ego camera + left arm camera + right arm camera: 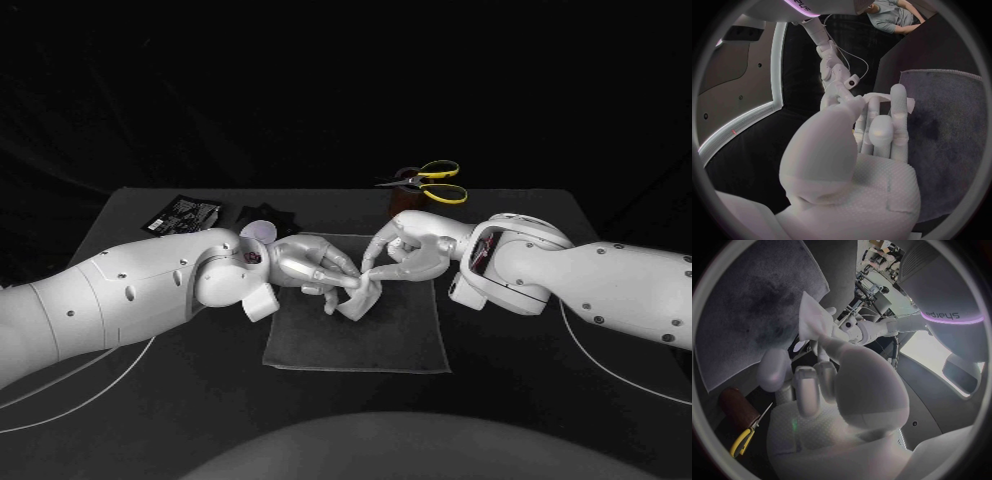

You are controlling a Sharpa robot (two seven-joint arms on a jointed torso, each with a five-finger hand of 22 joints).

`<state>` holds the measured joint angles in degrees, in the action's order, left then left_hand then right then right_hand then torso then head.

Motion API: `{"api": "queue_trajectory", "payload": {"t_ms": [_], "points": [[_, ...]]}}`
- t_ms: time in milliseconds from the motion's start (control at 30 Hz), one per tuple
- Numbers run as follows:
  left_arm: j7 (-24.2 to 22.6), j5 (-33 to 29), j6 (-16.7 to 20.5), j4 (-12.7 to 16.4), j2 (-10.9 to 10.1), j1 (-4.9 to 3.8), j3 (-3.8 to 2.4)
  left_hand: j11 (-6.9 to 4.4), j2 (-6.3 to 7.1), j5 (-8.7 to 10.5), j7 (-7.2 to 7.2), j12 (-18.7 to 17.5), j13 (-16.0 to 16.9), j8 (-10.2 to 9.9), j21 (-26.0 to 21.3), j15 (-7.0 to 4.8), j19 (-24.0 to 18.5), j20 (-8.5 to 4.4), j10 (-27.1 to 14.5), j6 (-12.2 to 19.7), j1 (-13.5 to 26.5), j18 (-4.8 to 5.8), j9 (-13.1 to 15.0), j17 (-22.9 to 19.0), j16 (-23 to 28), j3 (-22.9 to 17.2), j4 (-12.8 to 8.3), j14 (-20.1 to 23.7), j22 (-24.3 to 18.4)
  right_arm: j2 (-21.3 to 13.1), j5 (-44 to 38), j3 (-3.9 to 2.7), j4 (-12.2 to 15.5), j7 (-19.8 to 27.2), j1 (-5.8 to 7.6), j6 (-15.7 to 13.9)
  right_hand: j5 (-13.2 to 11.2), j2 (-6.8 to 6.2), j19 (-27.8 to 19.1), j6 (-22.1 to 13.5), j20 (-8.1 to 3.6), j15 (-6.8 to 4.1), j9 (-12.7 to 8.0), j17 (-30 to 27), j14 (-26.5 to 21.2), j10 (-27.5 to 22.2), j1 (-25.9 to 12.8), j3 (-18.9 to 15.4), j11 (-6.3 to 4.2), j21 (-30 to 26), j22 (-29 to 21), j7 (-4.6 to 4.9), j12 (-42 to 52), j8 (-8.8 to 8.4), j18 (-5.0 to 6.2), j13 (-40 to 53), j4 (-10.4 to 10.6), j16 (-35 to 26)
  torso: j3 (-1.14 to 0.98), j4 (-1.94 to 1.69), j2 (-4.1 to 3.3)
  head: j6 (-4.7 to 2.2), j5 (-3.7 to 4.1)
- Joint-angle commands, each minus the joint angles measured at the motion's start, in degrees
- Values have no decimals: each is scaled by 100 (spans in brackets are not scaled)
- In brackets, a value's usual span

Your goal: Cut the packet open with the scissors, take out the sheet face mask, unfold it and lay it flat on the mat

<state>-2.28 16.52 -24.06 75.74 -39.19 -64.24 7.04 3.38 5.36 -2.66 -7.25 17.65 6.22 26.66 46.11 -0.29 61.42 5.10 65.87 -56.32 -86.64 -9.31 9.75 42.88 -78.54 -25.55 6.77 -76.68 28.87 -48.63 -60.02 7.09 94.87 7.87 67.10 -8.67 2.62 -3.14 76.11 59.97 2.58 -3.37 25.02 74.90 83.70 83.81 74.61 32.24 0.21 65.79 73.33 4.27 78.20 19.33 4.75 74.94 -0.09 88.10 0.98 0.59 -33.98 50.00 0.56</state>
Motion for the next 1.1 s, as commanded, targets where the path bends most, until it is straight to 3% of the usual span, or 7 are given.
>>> {"api": "queue_trajectory", "payload": {"t_ms": [33,333,400,533,733,967,1100], "points": [[-129,63,43,14,21,-7,-4,-19,-40,-20,11,56,33,80,90,-45,-49,-41,78,-38,-27,-118,120,7,-16,-106,-91,-6,74,6,-45,-5,1,33,4,-31,16,27,18,47,13,-22,138,1140,546,176,0,21,-27,15,7,11,24,21,91,792,-17,26,-4,4,-2,0,-10],[-188,66,126,9,14,-8,-4,-39,-31,-21,30,100,83,145,193,-61,-116,-54,117,-35,84,-115,203,-2,-10,-257,-159,-8,168,8,63,-5,-50,5,5,-179,15,-9,-20,-89,20,-9,129,1060,527,53,-74,-17,-6,-60,-35,40,-283,-16,105,606,-14,-12,-3,2,-1,0,-3],[-200,36,183,15,10,-8,-4,-47,-23,-21,36,113,98,166,220,-67,-132,-57,128,-35,120,-116,229,2,-11,-299,-176,-11,194,10,139,-4,-69,-10,6,-286,5,-103,-106,-359,50,49,66,952,500,-179,-234,-140,79,-209,-126,146,-798,-167,127,297,56,-64,-4,1,-1,0,-4],[-234,-24,343,32,2,-8,-4,-54,-22,-22,44,125,113,184,247,-73,-146,-61,138,-33,146,-117,255,-11,-7,-350,-196,-10,218,3,277,-3,-86,-24,6,-463,17,-434,-413,-1014,229,286,-185,643,406,-875,-489,-488,348,-730,-442,461,-2142,-669,200,-539,189,-229,-4,0,-3,0,-9],[-250,-161,510,47,-9,-8,-3,-59,-12,-21,49,136,129,203,279,-78,-161,-66,143,-28,184,-117,287,-21,-2,-410,-217,-9,246,-35,402,-2,-67,-27,7,-657,20,-579,-804,-1287,348,376,-302,191,234,-1384,-500,-757,439,-1365,-828,543,-2922,-920,331,-1098,261,-480,1,1,0,0,-11],[-214,-353,797,95,-31,-8,-3,-63,11,-22,56,155,155,232,327,-84,-177,-72,152,-22,237,-118,335,-29,2,-506,-259,-16,289,-193,688,1,22,-86,5,-1066,23,-569,-809,-1276,373,387,-313,190,227,-1447,-518,-842,449,-1388,-835,551,-2990,-940,341,-1186,328,-483,4,0,-2,0,-18],[-193,-435,1002,141,-55,-8,-3,-64,27,-23,58,165,172,245,359,-86,-186,-76,153,-16,270,-118,365,-37,5,-576,-288,-21,317,-348,785,8,166,-407,-5,-1436,51,-343,-509,-686,320,281,-219,425,343,-924,-394,-862,314,-1027,-602,402,-2080,-622,293,-733,415,-348,7,4,-4,0,-26]]}}
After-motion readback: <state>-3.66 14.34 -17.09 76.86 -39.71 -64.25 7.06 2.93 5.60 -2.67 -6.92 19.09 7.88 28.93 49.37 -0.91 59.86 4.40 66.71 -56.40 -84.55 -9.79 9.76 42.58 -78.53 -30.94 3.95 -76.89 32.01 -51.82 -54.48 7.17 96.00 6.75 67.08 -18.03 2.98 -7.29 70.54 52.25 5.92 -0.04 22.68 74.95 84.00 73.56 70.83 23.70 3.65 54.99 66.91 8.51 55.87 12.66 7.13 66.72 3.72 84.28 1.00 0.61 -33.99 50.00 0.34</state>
